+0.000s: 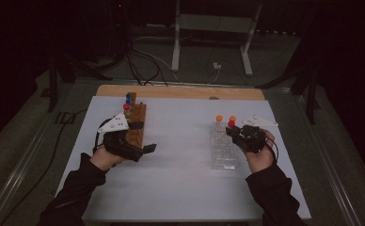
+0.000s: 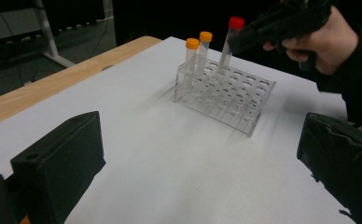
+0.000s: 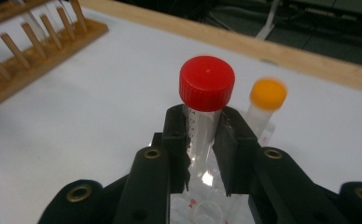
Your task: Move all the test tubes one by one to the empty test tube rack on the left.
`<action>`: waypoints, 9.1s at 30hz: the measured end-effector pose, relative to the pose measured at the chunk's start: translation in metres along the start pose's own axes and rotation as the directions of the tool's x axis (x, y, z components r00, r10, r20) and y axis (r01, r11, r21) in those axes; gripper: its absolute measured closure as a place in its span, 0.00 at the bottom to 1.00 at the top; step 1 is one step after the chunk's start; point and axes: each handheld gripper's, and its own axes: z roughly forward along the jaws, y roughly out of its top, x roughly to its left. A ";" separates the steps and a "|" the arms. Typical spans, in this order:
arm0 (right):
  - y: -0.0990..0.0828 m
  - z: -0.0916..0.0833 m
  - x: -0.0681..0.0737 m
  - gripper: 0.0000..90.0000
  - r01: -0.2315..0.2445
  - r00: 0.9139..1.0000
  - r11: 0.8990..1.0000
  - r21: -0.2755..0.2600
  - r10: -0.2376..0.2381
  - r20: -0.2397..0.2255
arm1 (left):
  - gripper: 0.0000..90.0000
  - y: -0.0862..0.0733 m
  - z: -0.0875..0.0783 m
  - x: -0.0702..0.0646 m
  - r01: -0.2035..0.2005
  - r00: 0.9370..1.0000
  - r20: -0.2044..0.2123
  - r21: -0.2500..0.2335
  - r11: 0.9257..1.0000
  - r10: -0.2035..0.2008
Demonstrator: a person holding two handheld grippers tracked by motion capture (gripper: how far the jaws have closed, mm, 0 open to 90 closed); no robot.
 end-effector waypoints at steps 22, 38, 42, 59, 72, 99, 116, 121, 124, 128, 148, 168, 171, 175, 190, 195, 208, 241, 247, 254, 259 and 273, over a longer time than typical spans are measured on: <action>0.012 -0.022 0.069 0.83 0.137 0.970 0.990 -0.023 -0.139 -0.200 | 0.02 0.006 0.017 -0.015 -0.021 0.997 0.078 0.031 0.999 0.019; -0.004 -0.002 0.112 0.83 0.218 0.926 0.976 0.028 -0.197 -0.321 | 0.02 0.013 0.036 -0.036 -0.073 0.982 0.177 0.038 0.997 0.065; -0.004 -0.002 0.119 0.83 0.224 0.918 0.974 0.025 -0.202 -0.341 | 0.08 0.014 0.041 -0.040 -0.076 0.976 0.204 0.028 0.997 0.069; -0.002 -0.003 0.132 0.83 0.247 0.900 0.969 0.006 -0.227 -0.373 | 0.54 0.013 0.063 -0.049 -0.115 0.962 0.250 0.022 0.993 0.106; -0.002 -0.002 0.132 0.83 0.249 0.902 0.968 0.009 -0.229 -0.367 | 0.78 0.012 0.070 -0.052 -0.144 0.955 0.267 0.027 0.989 0.132; 0.006 -0.015 0.117 0.21 0.138 0.928 0.988 -0.074 -0.155 -0.339 | 0.80 0.042 0.028 -0.012 -0.112 0.985 0.137 0.014 0.994 0.109; 0.006 -0.019 0.114 0.03 0.105 0.927 0.990 -0.098 -0.133 -0.352 | 0.80 0.052 -0.018 0.042 -0.024 0.996 -0.083 -0.022 0.999 0.022; 0.006 -0.020 0.113 0.02 0.107 0.924 0.989 -0.102 -0.137 -0.357 | 0.80 0.049 -0.028 0.055 -0.007 0.990 -0.142 -0.027 1.000 0.003; 0.006 -0.020 0.113 0.01 0.108 0.923 0.989 -0.101 -0.138 -0.359 | 0.80 0.049 -0.035 0.063 0.001 0.985 -0.174 -0.033 0.999 -0.007; 0.006 -0.020 0.112 0.01 0.100 0.920 0.990 -0.100 -0.131 -0.370 | 0.80 0.047 -0.044 0.074 0.015 0.976 -0.216 -0.047 0.999 -0.025; 0.005 -0.020 0.111 0.02 0.094 0.909 0.991 -0.097 -0.125 -0.397 | 0.80 0.014 -0.039 0.108 0.093 0.931 -0.349 -0.049 0.994 -0.104; 0.005 -0.022 0.108 0.02 0.088 0.912 0.991 -0.103 -0.122 -0.393 | 0.80 -0.024 -0.016 0.112 0.127 0.926 -0.360 0.025 0.992 -0.110; 0.005 -0.023 0.109 0.02 0.093 0.914 0.989 -0.114 -0.130 -0.384 | 0.80 -0.029 -0.014 0.113 0.130 0.926 -0.361 0.023 0.991 -0.113; 0.006 -0.025 0.108 0.02 0.096 0.913 0.988 -0.119 -0.135 -0.385 | 0.80 -0.027 -0.014 0.115 0.139 0.928 -0.354 0.033 0.990 -0.118; 0.013 -0.037 0.086 0.02 0.066 0.929 0.986 -0.156 -0.117 -0.350 | 0.19 -0.020 -0.032 0.086 0.142 0.942 -0.311 0.025 0.990 -0.127; 0.019 -0.045 0.060 0.02 0.059 0.952 0.982 -0.178 -0.109 -0.288 | 0.07 -0.020 -0.036 0.060 0.113 0.963 -0.244 0.001 0.994 -0.110; 0.003 -0.034 0.000 0.09 -0.026 0.997 0.992 -0.124 0.017 -0.077 | 0.02 -0.016 -0.037 0.020 0.042 0.987 -0.155 -0.024 0.999 -0.045; -0.008 0.047 -0.042 0.83 -0.045 0.998 0.998 0.048 0.043 0.038 | 0.02 -0.017 -0.040 0.013 0.045 0.992 -0.115 -0.025 0.999 -0.048; 0.003 0.035 -0.042 0.83 -0.040 0.999 0.999 0.017 0.039 0.036 | 0.02 -0.016 -0.039 0.013 0.046 0.993 -0.106 -0.021 0.999 -0.048; 0.022 0.010 -0.038 0.83 -0.011 0.999 1.000 -0.024 0.012 0.041 | 0.02 -0.015 -0.037 0.011 0.045 0.995 -0.092 -0.020 0.999 -0.047; 0.029 -0.007 -0.030 0.83 0.019 1.000 0.999 -0.034 -0.019 0.018 | 0.02 -0.014 -0.033 0.010 0.043 0.996 -0.080 -0.013 0.999 -0.044; 0.025 -0.027 0.031 0.83 0.120 0.979 0.991 -0.051 -0.127 -0.159 | 0.02 -0.008 -0.016 0.000 0.032 0.999 -0.011 0.016 0.999 -0.032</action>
